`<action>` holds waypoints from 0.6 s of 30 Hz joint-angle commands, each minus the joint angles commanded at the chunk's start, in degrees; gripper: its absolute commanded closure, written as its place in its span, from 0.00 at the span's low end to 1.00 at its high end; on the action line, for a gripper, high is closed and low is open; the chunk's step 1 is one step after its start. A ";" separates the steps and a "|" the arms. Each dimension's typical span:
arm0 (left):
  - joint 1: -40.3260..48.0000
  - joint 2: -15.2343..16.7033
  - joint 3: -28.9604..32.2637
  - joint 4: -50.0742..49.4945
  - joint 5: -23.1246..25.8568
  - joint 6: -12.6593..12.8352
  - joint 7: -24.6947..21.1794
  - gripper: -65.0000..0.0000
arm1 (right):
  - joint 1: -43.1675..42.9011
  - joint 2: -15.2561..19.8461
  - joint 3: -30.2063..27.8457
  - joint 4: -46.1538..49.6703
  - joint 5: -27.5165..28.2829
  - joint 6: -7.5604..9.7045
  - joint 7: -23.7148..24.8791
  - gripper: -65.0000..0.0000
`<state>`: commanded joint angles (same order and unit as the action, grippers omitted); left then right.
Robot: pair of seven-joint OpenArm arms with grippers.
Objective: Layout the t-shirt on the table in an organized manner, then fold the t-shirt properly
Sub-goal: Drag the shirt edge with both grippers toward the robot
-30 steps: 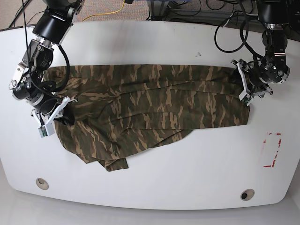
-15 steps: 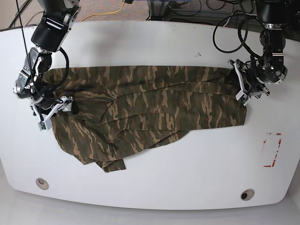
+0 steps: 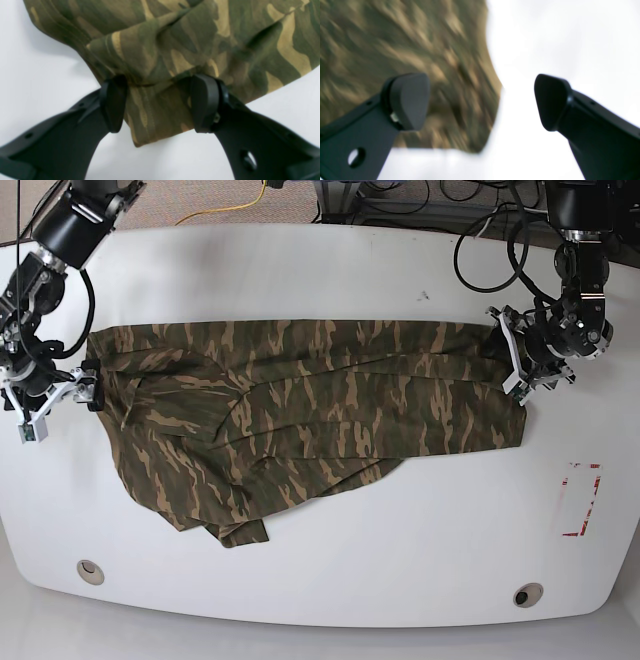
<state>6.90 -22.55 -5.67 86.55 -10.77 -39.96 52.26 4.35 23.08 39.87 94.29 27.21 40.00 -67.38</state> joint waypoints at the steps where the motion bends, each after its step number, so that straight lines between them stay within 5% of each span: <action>1: 0.00 0.09 0.00 0.00 0.00 0.00 0.00 0.42 | -1.05 -0.79 0.44 0.97 0.44 0.00 -0.44 0.00; 11: -0.09 0.09 0.00 0.00 0.00 0.00 0.00 0.42 | -5.80 -9.41 0.35 8.44 0.70 0.00 -0.44 0.44; 18: -0.09 0.18 0.00 0.00 0.00 0.00 0.00 0.42 | -1.76 -11.16 -1.58 5.01 -1.41 0.00 -0.26 0.57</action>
<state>6.81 -22.37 -5.67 86.55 -10.77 -39.96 52.26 2.59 11.91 38.29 99.30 25.80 40.00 -67.65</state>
